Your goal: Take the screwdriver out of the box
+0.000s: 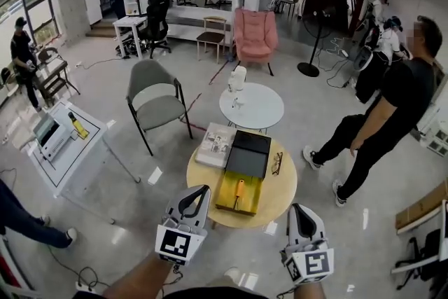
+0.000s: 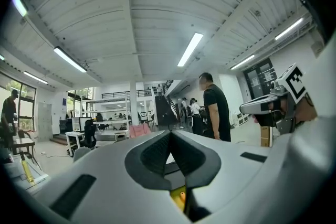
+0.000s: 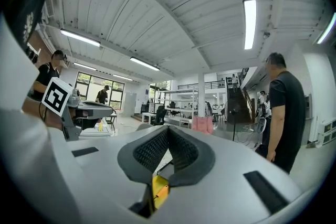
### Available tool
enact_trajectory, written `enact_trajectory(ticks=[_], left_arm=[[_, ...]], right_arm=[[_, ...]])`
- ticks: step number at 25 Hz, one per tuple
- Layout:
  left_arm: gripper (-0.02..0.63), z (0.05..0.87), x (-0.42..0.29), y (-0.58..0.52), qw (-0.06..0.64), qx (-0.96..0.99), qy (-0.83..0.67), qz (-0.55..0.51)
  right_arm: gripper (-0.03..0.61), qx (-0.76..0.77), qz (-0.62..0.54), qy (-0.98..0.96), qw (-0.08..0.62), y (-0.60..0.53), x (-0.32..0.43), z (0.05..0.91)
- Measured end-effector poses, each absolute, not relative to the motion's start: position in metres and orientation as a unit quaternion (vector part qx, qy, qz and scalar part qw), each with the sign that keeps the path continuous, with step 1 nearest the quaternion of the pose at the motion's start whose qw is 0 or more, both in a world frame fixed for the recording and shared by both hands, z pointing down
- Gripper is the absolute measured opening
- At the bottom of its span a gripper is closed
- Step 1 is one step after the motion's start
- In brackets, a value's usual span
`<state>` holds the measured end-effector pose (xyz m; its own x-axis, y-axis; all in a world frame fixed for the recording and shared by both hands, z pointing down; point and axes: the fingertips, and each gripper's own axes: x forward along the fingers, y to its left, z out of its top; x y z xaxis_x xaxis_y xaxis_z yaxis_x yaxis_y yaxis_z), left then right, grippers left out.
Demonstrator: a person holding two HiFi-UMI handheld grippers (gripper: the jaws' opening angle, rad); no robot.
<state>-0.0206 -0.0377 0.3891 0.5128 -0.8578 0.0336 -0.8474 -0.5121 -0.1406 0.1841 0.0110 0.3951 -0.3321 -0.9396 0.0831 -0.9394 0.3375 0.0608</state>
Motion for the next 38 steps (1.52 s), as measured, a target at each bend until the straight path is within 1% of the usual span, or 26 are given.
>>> enact_trajectory(ticks=[7, 19, 31, 38], left_arm=[[0.012, 0.389, -0.008, -0.048, 0.062, -0.856, 0.51, -0.053], [0.012, 0.387, -0.006, -0.048, 0.071, -0.839, 0.535, -0.068], [0.012, 0.397, -0.002, -0.056, 0.065, -0.845, 0.526, -0.073], [0.012, 0.409, -0.005, -0.076, 0.055, -0.851, 0.516, -0.082]], right_arm=[[0.014, 0.56, 0.004, -0.827, 0.046, -0.009, 0.203, 0.4], [0.014, 0.534, 0.013, -0.845, 0.033, -0.025, 0.209, 0.406], [0.015, 0.542, 0.016, -0.839, 0.042, -0.027, 0.214, 0.41], [0.014, 0.551, 0.026, -0.833, 0.046, -0.05, 0.211, 0.419]])
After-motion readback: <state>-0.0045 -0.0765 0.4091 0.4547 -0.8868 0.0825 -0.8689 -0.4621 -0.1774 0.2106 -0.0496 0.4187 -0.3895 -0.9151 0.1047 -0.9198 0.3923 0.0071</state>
